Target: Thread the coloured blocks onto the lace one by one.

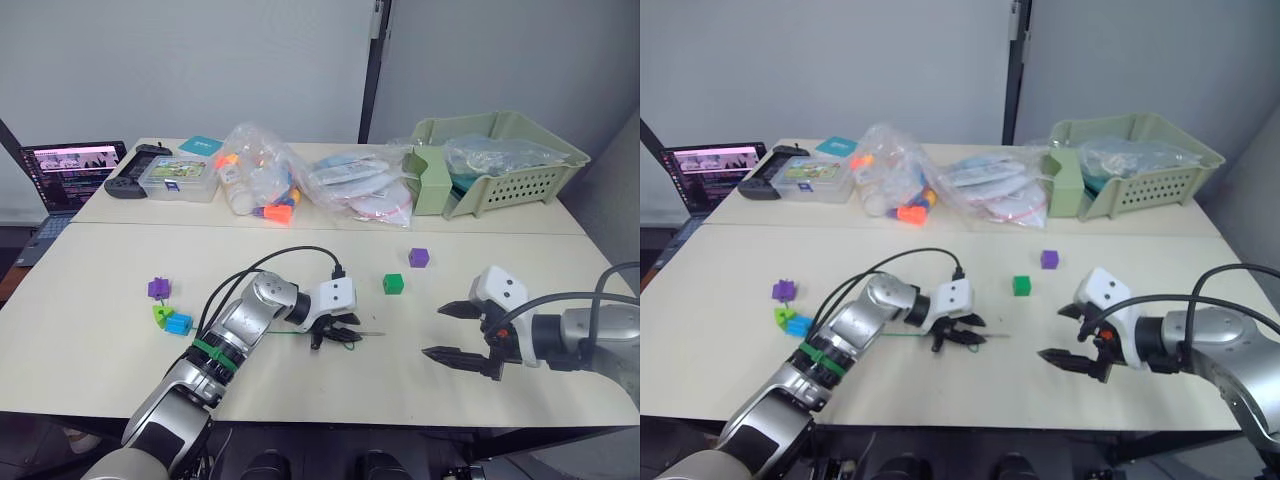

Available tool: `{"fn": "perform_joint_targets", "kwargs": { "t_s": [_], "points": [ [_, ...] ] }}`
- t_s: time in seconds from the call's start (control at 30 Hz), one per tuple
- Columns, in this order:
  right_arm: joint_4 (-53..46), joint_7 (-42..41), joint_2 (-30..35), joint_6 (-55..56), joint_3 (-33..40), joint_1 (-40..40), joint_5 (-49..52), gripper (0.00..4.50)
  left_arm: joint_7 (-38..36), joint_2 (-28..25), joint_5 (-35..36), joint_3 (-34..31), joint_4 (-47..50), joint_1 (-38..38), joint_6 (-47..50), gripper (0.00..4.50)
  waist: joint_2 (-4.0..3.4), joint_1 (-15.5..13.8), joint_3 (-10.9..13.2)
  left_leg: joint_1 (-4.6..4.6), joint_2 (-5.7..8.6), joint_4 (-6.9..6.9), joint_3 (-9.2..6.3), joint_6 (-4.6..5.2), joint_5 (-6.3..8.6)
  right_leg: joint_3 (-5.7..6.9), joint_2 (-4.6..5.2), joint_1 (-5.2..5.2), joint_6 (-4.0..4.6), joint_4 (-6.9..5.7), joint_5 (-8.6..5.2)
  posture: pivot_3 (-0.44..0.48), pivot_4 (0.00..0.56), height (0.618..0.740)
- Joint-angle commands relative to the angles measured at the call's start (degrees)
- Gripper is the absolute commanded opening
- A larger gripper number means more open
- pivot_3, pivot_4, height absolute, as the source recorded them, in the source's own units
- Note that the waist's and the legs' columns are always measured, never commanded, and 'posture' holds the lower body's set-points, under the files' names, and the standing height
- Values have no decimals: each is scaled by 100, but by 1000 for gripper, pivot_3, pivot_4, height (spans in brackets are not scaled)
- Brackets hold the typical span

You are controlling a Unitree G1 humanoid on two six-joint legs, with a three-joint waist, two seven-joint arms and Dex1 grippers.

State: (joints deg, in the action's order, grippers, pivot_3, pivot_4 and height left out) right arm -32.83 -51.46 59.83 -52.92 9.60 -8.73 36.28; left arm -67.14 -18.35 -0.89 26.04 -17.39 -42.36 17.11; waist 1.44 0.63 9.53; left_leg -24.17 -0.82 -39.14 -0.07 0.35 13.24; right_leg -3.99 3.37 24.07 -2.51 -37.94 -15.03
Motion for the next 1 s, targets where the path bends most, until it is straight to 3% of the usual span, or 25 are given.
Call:
{"fn": "perform_joint_targets", "kwargs": {
  "t_s": [0.03, 0.17, 0.2, 0.33, 0.5, 0.67, 1.0],
  "points": [
    [-5, 51, -6, 77, -22, -181, -16, 4500, 31, -11, -54, 56, 207, 30, 63, 1682, 0, 3, 0, 0, 0, 0, 1, 0, 0, 0, 0, 0, 0, 1, 0, 0, 150, 737],
    [51, 63, 16, 93, -99, -258, -54, 4500, 6, -45, -46, 46, 312, 69, 136, 1682, 0, 3, 0, 1, 0, 0, 1, 0, 0, 0, 0, 0, 0, -1, 0, 0, 150, 737],
    [64, 64, 16, 98, -113, -274, -61, 4500, 4, -51, -53, 46, 323, 76, 136, 1167, 0, 3, 0, 1, 0, 0, 1, 0, 0, 0, 0, 0, 0, -1, 0, 0, 150, 737],
    [105, 73, 20, 126, -155, -318, -87, 4500, 5, -35, -54, 49, 318, 139, 18, 53, 0, 2, 0, 1, 0, 0, 1, 0, 0, 0, 0, 0, 0, 0, 0, 0, 150, 737],
    [158, 48, 22, 161, -193, -360, -158, 4500, 28, 2, -60, 32, 180, 227, -214, 53, 0, -2, 0, 1, 0, 0, 1, 0, 0, 0, 0, -1, 0, -1, 0, 0, 150, 737],
    [220, 9, 20, 196, -232, -394, -198, 4500, 111, 154, 276, -374, 169, 150, -488, 53, 0, -12, 0, -1, 0, -2, 1, 0, 0, 0, 1, 0, 0, 1, 0, 0, 150, 737],
    [467, -69, 29, 400, -332, -542, -363, 4500, 61, -37, 486, -603, 570, 142, -332, 53, 0, 2, 0, 0, -1, -1, 1, 0, 0, 0, 1, 1, 0, -3, 0, 0, 150, 737]
  ]
}}
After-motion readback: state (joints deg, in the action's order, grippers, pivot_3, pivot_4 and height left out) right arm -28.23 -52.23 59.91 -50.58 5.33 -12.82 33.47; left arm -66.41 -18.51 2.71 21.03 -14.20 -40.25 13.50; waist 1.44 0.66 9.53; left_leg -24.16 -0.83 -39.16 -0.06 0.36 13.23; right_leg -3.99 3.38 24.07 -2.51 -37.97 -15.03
